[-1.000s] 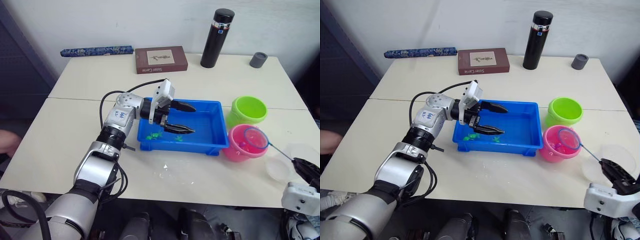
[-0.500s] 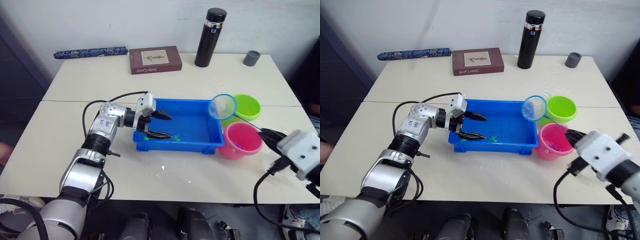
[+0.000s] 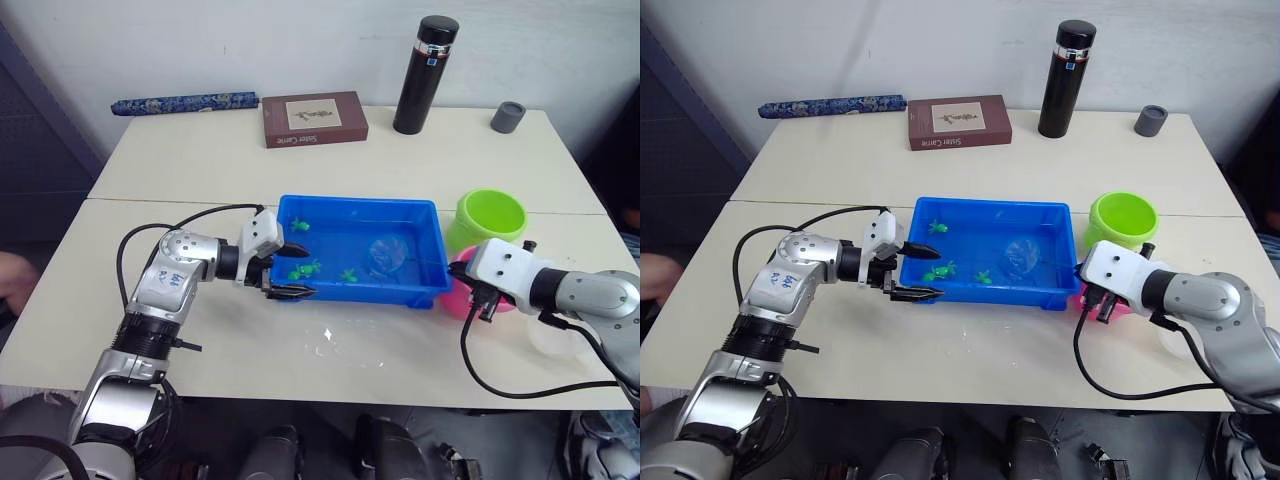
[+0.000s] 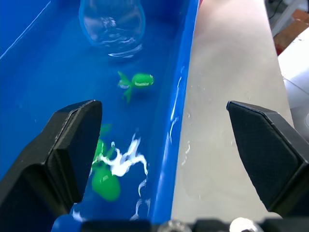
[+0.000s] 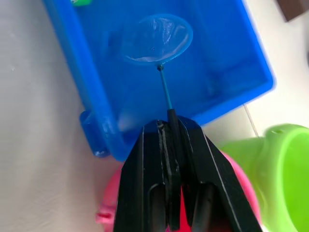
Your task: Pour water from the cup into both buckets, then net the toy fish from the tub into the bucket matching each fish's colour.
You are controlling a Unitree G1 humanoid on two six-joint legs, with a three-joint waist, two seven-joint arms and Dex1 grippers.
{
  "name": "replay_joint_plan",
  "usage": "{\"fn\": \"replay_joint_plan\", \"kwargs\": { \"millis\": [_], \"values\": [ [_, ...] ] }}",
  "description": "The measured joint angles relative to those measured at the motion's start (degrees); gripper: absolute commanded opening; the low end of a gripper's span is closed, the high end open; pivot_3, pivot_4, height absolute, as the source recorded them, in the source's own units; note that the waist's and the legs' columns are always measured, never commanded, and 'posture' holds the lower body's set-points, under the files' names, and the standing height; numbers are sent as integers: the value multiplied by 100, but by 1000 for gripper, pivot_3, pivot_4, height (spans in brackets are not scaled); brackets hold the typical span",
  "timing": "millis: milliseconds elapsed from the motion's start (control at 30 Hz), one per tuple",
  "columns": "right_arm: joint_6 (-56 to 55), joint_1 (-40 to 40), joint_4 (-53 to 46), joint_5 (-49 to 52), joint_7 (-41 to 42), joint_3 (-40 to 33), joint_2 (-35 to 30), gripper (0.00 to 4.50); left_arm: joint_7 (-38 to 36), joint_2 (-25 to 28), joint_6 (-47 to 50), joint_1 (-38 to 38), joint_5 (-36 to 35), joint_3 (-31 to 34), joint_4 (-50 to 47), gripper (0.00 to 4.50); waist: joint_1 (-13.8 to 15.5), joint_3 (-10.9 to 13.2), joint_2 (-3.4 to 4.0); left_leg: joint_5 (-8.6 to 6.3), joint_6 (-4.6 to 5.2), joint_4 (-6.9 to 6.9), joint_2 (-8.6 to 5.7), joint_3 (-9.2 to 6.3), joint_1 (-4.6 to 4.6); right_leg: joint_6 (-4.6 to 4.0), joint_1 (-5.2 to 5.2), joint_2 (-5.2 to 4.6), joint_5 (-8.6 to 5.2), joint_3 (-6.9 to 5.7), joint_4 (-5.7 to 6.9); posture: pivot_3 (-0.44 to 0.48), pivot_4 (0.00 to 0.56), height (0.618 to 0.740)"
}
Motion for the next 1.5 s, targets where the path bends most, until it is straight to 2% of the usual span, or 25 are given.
{"fn": "replay_joint_plan", "kwargs": {
  "millis": [300, 500, 833, 1000, 1133, 1400, 1500],
  "values": [
    [-51, -503, 233, -177, 283, 657, 441, 0, 248, 154, 180, 119, -114, 96, -227, 4450, -3, 0, 0, -1, -2, 8, -1, -6, -4, 0, 1, -3, 0, -12, 1, 0, 150, 740],
    [685, -555, 153, 347, 278, 486, 890, 0, 315, 156, 158, 116, -154, 97, -218, 4450, 0, 0, 0, -2, -4, 15, -1, -13, -5, 0, 5, -3, 0, -17, 0, 0, 150, 740],
    [2652, -559, -92, 1799, -155, -705, 1415, 0, 464, -81, -64, -193, -259, 113, 171, 4450, 8, 0, 0, -2, -4, 25, -5, -27, -13, 0, 7, -9, 0, -32, 2, 0, 150, 740],
    [2829, -531, -262, 2015, -434, -1119, 1477, 0, 530, -334, -33, -376, -459, 271, 372, 4450, 11, 0, 0, -2, -4, 25, -7, -28, -15, 0, 6, -9, 0, -33, 3, 0, 150, 740],
    [3038, -478, -564, 2181, -741, -1734, 1448, 0, 863, -752, -47, -976, -660, 558, 749, 4450, 42, 0, 0, -2, -4, 33, -14, -36, -23, 0, 6, -14, 0, -43, 6, 0, 150, 740],
    [3359, -374, -732, 2401, -906, -2519, 1151, 0, 779, -1048, -262, -1254, -679, 527, 1154, 4450, 15, 0, 0, -2, -3, 31, -16, -35, -22, 0, 6, -13, 0, -49, 10, 0, 150, 740],
    [3425, -155, -754, 2390, -992, -3086, 874, 0, 627, -1219, -463, -1514, -677, 427, 1428, 4450, 43, 0, 0, -1, -2, 32, -18, -34, -24, 1, 6, -14, 0, -49, 11, 0, 150, 740]
  ]
}}
